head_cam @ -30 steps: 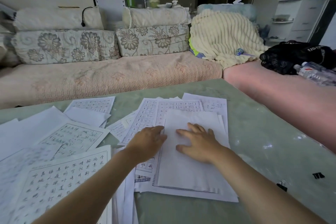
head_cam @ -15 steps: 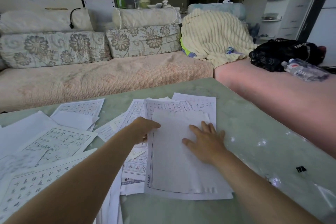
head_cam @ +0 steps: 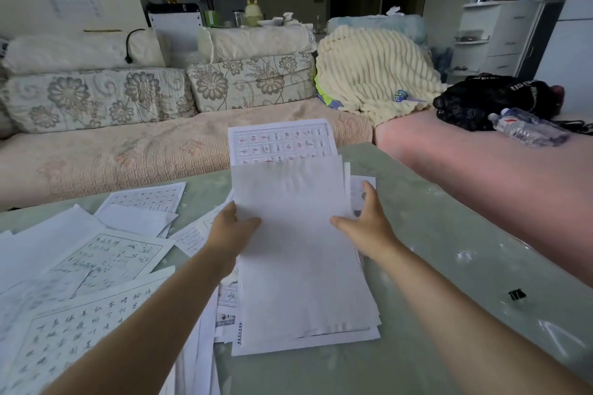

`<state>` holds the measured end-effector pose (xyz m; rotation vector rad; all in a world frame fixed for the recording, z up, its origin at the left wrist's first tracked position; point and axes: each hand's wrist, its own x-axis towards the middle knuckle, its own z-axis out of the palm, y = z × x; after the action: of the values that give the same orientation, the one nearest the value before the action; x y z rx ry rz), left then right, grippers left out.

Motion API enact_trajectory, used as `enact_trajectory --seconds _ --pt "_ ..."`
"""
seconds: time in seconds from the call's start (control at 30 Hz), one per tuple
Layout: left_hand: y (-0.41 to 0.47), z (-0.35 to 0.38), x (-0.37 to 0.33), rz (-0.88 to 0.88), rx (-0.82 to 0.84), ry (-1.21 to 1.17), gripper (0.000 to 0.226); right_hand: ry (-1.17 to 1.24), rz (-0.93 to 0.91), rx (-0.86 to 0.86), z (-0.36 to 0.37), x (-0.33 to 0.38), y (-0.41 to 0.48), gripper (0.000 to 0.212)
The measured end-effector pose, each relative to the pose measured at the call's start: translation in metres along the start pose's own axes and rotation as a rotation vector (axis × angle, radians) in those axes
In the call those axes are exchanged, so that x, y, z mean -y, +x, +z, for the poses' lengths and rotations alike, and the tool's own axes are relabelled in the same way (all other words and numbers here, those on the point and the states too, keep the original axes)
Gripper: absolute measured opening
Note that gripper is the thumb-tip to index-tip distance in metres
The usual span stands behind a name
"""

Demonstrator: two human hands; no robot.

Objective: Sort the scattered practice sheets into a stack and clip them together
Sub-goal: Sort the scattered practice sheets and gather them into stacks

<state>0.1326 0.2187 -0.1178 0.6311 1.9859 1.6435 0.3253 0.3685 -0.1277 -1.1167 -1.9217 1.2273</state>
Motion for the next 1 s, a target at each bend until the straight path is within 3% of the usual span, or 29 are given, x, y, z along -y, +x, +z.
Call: enact_trajectory --seconds 0.07,0.13,0.27,0.47,0.7,0.9,1.0 --pt "-0.008 -0.011 -0.004 0.022 0.0 -0.105 0.025 0.19 0.005 0.062 -0.003 0.016 -0.005 0.086" --pt "-0.019 -0.017 -0.014 0.074 -0.001 -0.171 0.029 0.209 -0.047 0.076 -0.005 0.03 -0.01 0.055" --pt "-0.048 -0.027 -0.052 0.231 -0.045 -0.302 0.031 0.201 -0.151 -0.091 -0.009 0.058 -0.023 0.018" --pt "-0.091 -0.032 -0.078 0.418 -0.119 -0.258 0.014 0.318 -0.377 -0.175 -0.024 0.082 -0.057 0.029" --pt "-0.121 -0.031 -0.056 0.466 -0.167 -0.074 0.037 0.276 -0.225 -0.109 -0.02 0.071 -0.074 0.034" --pt "-0.125 -0.03 -0.08 0.533 -0.227 -0.095 0.038 0.267 -0.298 -0.169 -0.023 0.084 -0.077 0.027" --pt "-0.128 -0.03 -0.077 0.526 -0.233 -0.076 0.036 0.29 -0.269 -0.121 -0.024 0.081 -0.078 0.032"
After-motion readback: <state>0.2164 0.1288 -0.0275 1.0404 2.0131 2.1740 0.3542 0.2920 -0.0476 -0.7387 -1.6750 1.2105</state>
